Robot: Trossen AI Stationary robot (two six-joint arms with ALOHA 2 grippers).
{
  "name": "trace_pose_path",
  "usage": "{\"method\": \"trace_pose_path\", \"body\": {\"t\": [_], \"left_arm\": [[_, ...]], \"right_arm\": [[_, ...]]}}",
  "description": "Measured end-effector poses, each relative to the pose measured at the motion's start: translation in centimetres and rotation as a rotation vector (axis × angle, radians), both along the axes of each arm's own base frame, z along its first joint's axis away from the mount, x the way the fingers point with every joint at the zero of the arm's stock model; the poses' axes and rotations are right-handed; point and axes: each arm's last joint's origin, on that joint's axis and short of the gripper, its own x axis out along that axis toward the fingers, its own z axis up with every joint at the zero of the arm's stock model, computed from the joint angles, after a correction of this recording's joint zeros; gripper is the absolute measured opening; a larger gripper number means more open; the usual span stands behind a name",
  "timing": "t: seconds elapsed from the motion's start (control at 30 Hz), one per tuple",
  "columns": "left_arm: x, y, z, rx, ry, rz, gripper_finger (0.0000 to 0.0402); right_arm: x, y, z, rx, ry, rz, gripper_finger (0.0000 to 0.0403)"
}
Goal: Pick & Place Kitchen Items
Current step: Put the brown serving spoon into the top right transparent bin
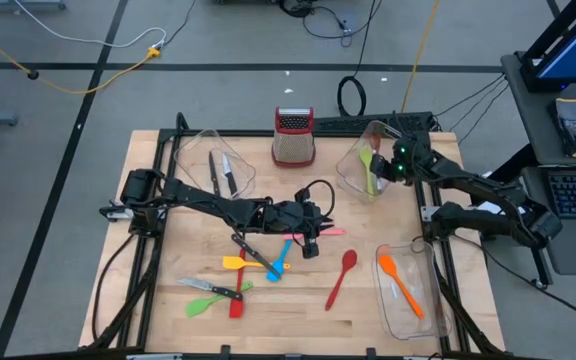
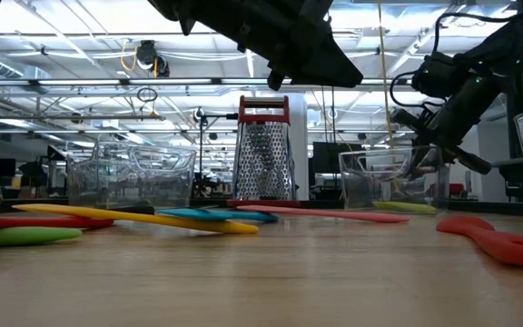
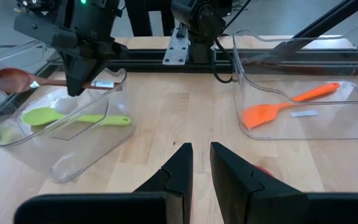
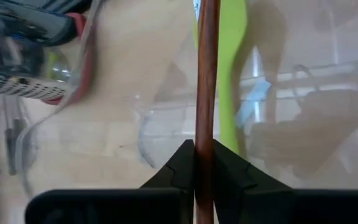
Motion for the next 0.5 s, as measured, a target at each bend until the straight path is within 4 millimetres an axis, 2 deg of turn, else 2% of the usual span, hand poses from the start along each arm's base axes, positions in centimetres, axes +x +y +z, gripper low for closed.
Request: {"method": "trace_pose_path", "body": {"t": [0.23, 0.5], "left_arm": [[0.0, 0.0, 0.0, -0.011, -0.001, 0.004, 0.0062], [0.0, -0.01, -0.01, -0.013, 0.0, 0.002, 0.0063]], "right_arm": [[0.03, -0.03, 0.04, -0.002, -0.007, -0.001, 0.0054], [0.04, -0.04, 0.05, -0.003, -0.007, -0.001, 0.0049]]}}
